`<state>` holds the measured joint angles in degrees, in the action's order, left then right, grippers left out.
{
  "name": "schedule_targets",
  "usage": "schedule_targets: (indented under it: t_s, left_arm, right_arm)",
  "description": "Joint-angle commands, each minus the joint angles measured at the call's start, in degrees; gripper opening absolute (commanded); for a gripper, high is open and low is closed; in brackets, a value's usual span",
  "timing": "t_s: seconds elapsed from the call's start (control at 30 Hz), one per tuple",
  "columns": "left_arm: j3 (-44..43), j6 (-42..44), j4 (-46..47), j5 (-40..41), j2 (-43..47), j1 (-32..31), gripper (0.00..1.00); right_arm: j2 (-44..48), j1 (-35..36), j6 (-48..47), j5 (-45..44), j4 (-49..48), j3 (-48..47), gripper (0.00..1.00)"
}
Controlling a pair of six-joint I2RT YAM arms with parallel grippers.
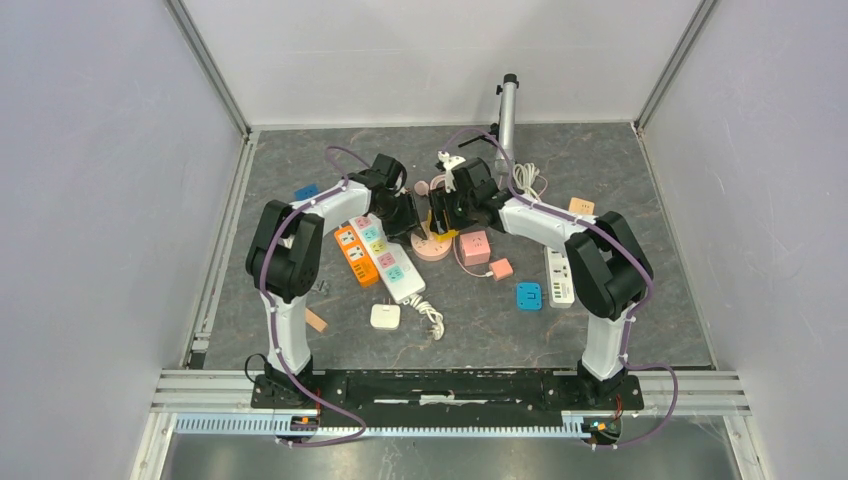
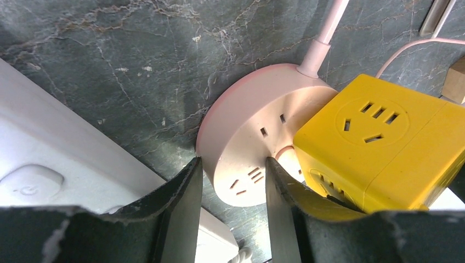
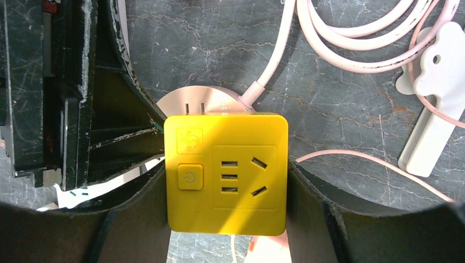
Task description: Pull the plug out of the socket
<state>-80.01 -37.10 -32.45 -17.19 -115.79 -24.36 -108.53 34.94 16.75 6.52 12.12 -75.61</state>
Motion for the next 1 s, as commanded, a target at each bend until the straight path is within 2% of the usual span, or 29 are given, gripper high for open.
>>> schedule_targets:
  t_s: [0.0, 0.33, 0.47, 0.57, 0.77, 0.9, 0.97]
  left_arm:
    - [4.01, 1.79, -7.61, 12.36, -8.49, -1.92, 0.35]
    - [3.73, 1.75, -7.72, 11.81, -10.15, -1.83, 0.30]
    - [3.33, 1.48, -7.72, 11.48, -9.69, -1.81, 0.29]
    - [3.28, 1.33, -5.86, 9.74, -7.55, -1.66, 0.29]
    - [-2.17, 2.78, -4.88, 3.94, -3.32, -1.52, 0.41]
    - [-6.37, 3.29, -4.49, 0.08, -0.26, -0.84, 0.56]
    - [-7.63, 3.36, -4.46, -1.26, 1.58, -0.23, 0.64]
  right_arm:
    - [10.05, -0.30, 4.36, 6.45, -16.31, -3.94, 0.00]
    - [15.72, -0.31, -2.69, 8.30, -28.47, 5.47, 0.00]
    - [15.49, -0.40, -5.25, 1.99, -21.85, 3.03, 0.00]
    - [17.28, -0.49, -5.31, -2.07, -21.07, 4.08, 0.00]
    - [20.34, -0.90, -5.16, -7.59, -16.65, 3.99, 0.00]
    - [22.32, -1.28, -5.29, -6.73, -13.76, 4.97, 0.00]
    - [23.03, -1.38, -6.21, -3.51, -10.91, 5.04, 0.00]
